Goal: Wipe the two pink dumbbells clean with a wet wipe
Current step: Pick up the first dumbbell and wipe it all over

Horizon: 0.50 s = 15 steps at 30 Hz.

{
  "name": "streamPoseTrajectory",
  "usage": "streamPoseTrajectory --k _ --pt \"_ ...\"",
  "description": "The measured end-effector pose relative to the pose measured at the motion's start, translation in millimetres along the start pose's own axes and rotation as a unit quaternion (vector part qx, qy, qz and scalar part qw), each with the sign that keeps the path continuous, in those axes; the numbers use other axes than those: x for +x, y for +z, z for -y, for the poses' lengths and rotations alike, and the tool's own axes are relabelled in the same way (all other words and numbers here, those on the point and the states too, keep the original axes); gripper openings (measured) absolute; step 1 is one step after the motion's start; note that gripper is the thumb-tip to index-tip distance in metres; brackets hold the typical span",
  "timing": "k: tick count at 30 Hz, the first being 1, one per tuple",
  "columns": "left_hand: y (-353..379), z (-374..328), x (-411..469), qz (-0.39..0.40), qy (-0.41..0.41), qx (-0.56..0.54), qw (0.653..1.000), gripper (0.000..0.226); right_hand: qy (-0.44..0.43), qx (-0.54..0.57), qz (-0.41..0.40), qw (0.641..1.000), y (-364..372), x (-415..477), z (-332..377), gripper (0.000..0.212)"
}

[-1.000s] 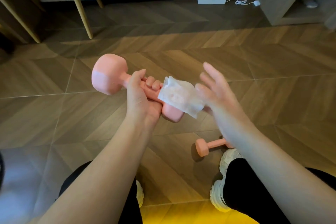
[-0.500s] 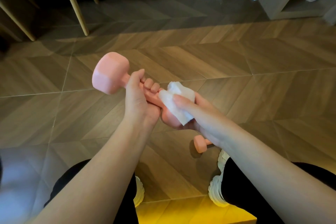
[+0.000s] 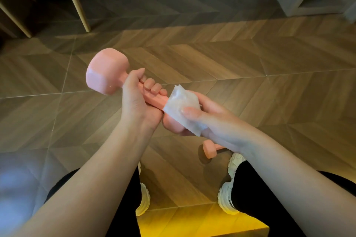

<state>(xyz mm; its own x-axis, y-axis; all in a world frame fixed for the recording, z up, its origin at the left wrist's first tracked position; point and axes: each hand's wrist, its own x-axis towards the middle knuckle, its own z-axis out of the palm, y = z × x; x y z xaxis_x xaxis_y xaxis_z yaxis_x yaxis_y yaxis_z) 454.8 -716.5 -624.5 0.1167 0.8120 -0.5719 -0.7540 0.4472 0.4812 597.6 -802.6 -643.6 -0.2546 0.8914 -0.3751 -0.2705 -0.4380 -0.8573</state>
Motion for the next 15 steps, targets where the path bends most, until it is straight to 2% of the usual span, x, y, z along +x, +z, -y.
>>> streamPoseTrajectory --k 3,4,7,8,12,15 --pt "-2.8 2.7 -2.2 -0.003 0.005 0.000 1.000 0.039 -0.015 -0.043 -0.036 0.998 5.1 2.7 -6.3 0.056" --pt "-3.7 4.2 -2.8 -0.005 0.005 0.001 1.000 0.039 -0.020 -0.050 -0.047 0.997 7.5 4.2 -7.8 0.053" --pt "-4.6 6.4 -3.1 -0.012 -0.007 -0.003 1.000 0.039 -0.014 -0.039 -0.031 0.999 11.7 4.3 -5.2 0.015" --pt "-4.6 6.0 -2.6 -0.015 -0.007 -0.005 1.000 0.039 -0.001 -0.020 -0.026 0.999 10.3 3.6 -4.6 0.016" --pt "-5.9 3.9 -2.8 -0.016 -0.004 0.005 1.000 0.039 0.035 0.022 0.008 0.999 4.3 0.3 -8.4 0.048" --pt "-7.7 2.6 -2.5 -0.019 -0.004 -0.007 1.000 0.040 0.009 -0.006 -0.024 1.000 8.7 1.4 -10.7 0.060"
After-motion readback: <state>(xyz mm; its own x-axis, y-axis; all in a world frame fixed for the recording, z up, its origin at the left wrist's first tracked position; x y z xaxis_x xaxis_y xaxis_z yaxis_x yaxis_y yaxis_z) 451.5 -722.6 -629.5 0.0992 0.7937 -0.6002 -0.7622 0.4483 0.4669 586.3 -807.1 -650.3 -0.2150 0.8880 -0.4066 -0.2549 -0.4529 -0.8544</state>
